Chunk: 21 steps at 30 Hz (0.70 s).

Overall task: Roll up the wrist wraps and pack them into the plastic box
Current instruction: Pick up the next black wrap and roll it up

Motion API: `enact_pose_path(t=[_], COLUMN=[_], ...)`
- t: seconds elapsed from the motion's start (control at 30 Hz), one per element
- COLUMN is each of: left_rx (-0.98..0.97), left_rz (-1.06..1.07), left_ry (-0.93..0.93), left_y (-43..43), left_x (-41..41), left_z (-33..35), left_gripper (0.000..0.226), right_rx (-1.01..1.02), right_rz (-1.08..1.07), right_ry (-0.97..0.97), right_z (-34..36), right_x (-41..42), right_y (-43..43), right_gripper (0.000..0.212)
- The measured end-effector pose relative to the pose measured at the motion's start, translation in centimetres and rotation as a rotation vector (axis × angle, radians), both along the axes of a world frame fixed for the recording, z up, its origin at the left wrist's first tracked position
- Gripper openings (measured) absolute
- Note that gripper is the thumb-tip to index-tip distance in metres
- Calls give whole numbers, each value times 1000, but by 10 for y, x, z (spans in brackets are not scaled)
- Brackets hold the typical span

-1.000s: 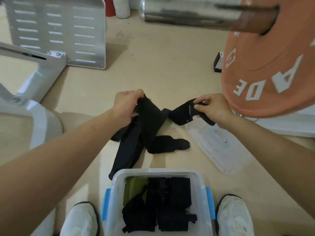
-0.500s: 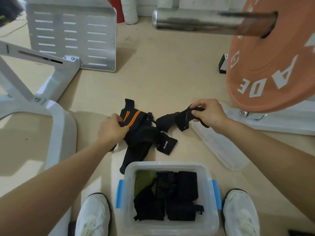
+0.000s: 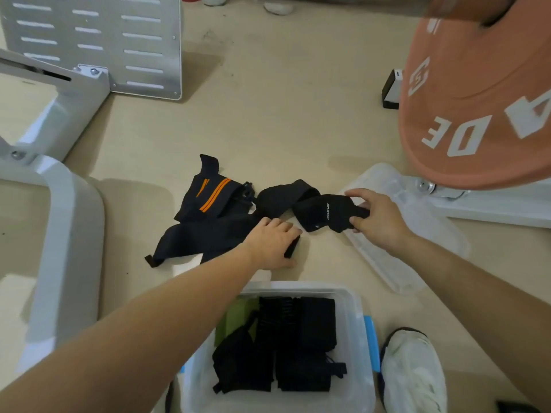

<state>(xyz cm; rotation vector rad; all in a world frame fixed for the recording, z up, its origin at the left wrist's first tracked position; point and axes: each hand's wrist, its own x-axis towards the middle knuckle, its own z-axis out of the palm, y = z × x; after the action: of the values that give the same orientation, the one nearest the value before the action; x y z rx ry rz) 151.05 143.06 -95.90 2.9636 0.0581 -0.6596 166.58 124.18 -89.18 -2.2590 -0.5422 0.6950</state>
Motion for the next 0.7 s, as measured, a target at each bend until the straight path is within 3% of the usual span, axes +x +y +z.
enact_pose_path(t=[0.07,0.13,0.3,0.4,0.53,0.7], left_rx=[162,247,-57,-240,-312,-304], left_rz=[-52,-37,198,373,537,548], left_ry=[84,98,-88,-188,-358,-384], left_y=[-9,-12,1,21,50,60], left_x=[4,5,-7,-20,-34,-56], left_z=[-17,-24,5,50,132,241], left_gripper=[81,75,35,32,21,20], right_rx=[-45,-71,-46,9,132,362], right_rz=[-20,-64,26,139,173,85], right_ry=[-39,-97,-250,-290,-356,-274], right_z=[-7,-12,7,38,100,192], right_x=[1,3,-5,-13,-20,-36], right_y=[-13,-22,-29,-21,-6,5], right_gripper=[54,42,17,18,21,23])
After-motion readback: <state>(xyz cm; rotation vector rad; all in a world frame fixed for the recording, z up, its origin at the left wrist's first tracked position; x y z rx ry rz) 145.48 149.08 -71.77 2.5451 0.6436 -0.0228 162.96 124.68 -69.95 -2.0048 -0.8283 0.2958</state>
